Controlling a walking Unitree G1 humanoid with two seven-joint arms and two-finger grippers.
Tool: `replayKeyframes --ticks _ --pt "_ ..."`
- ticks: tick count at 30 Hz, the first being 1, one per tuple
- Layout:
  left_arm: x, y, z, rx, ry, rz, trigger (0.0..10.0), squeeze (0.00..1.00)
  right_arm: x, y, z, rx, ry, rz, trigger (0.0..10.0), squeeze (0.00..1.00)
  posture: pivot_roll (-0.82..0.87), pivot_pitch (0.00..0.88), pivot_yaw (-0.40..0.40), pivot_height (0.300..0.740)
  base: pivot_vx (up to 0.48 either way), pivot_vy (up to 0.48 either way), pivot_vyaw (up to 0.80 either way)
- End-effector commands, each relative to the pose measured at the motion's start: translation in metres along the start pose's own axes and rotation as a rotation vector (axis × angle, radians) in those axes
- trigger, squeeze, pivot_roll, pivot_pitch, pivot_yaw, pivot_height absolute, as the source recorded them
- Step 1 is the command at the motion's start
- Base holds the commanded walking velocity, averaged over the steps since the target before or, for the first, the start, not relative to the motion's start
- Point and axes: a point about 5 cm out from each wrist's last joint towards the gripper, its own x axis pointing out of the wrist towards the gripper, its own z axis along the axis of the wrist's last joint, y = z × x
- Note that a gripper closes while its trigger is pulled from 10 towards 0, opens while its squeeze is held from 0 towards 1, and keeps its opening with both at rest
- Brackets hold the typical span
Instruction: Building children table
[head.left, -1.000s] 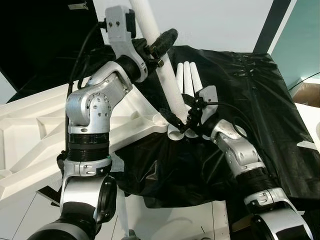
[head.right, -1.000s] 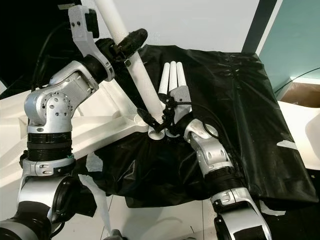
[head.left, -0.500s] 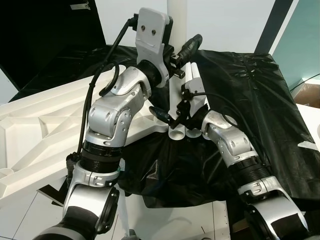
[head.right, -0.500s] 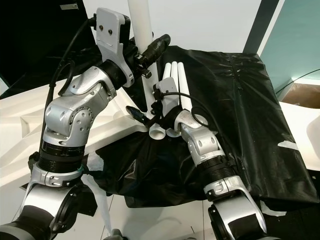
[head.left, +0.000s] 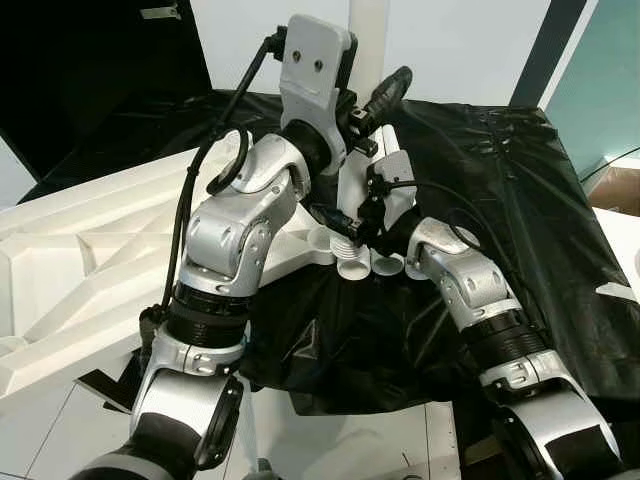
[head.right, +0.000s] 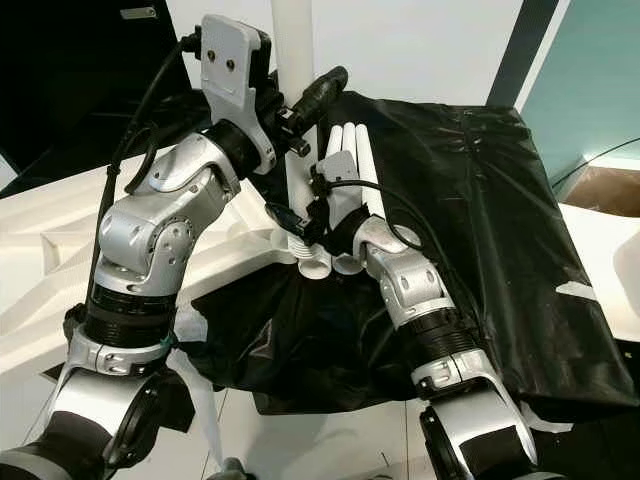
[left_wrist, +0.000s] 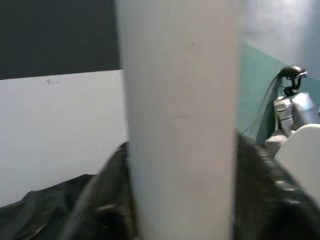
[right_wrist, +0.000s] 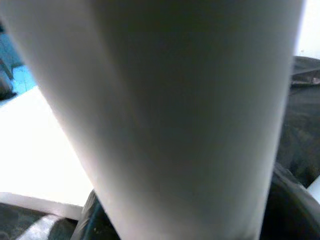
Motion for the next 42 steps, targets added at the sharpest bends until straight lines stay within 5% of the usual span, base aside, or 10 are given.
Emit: replayKeyframes --ticks 1,4,5,7,8,16,25,27,28,42 --pt "0.0 -0.006 0.003 -0.005 -0.022 -0.031 10.0 1.0 0.002 0.001 0.005 0.021 -0.019 -0.011 0.0 0.0 0.08 0.035 0.013 0.74 0.0 0.0 0.0" --pt "-0.001 -0.004 0.002 0.001 -0.018 -0.011 10.0 1.0 0.001 -0.002 0.005 0.042 -0.023 -0.042 0.0 0.0 0.08 0.037 0.011 0.74 0.0 0.0 0.0" --pt "-0.002 -0.001 0.002 0.012 -0.013 0.014 10.0 1.0 0.001 -0.004 0.005 0.051 -0.027 -0.063 10.0 0.0 0.09 0.038 0.009 0.74 0.0 0.0 0.0" --pt "-0.002 -0.001 0.002 0.012 -0.013 0.014 10.0 1.0 0.001 -0.004 0.005 0.051 -0.027 -0.063 10.0 0.0 0.09 0.038 0.009 0.74 0.0 0.0 0.0" --pt "-0.004 0.002 0.001 0.013 -0.008 0.038 10.0 0.0 0.001 -0.006 0.005 0.064 -0.032 -0.085 10.0 0.0 0.09 0.04 0.008 0.74 0.0 0.0 0.0" --pt "-0.021 0.021 0.003 -0.095 -0.056 0.181 10.0 0.0 -0.003 -0.019 0.007 0.149 -0.082 -0.23 10.0 0.0 0.09 0.049 0.002 0.74 0.0 0.0 0.0" --pt "-0.037 0.025 -0.015 -0.107 -0.005 0.247 10.0 0.0 -0.011 -0.028 0.004 0.148 -0.089 -0.313 10.0 0.0 0.09 0.057 0.0 0.74 0.0 0.0 0.0" --pt "-0.044 0.027 -0.026 -0.104 0.029 0.279 10.0 0.0 -0.015 -0.028 0.003 0.128 -0.099 -0.321 10.0 0.0 0.1 0.061 -0.005 0.74 0.0 0.0 0.0" --pt "-0.057 0.03 -0.048 -0.092 0.1 0.336 10.0 0.0 -0.022 -0.027 0.003 0.078 -0.126 -0.329 10.0 0.0 0.1 0.062 -0.007 0.74 0.0 0.0 0.0" --pt "-0.091 0.026 -0.096 0.0 0.266 0.415 10.0 0.0 -0.039 -0.019 -0.011 0.041 -0.151 -0.333 10.0 0.0 0.09 0.061 -0.005 0.74 0.0 0.0 0.0"
